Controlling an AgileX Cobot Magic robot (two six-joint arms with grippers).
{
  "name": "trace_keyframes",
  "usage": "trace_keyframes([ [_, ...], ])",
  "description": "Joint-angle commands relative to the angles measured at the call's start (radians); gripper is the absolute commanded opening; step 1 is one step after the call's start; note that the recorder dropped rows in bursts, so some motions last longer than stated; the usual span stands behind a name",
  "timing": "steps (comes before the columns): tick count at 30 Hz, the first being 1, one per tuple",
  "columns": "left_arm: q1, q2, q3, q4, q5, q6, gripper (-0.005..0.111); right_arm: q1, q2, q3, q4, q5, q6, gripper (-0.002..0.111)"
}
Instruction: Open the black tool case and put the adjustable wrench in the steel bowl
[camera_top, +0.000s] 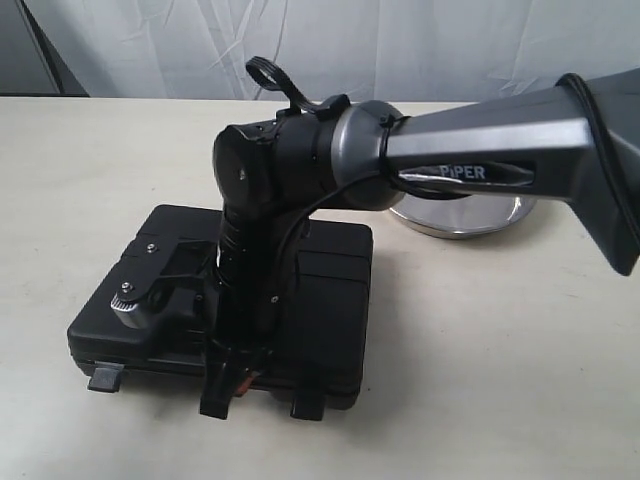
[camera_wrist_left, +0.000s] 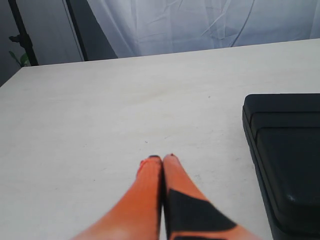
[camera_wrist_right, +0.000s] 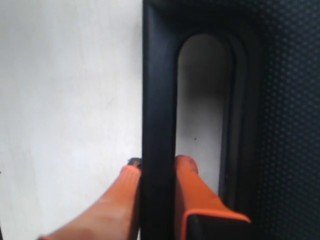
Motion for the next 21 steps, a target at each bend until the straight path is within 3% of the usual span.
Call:
trace_keyframes([
  [1,0.004,-0.003,-0.003,0.000,-0.011,-0.002,0.000,0.000,-0.013,-0.008,0.055,0.006,-0.008,-0.001],
  [21,0.004,-0.003,-0.003,0.000,-0.011,-0.002,0.000,0.000,-0.007,-0.008,0.053,-0.013,-0.008,-0.001],
])
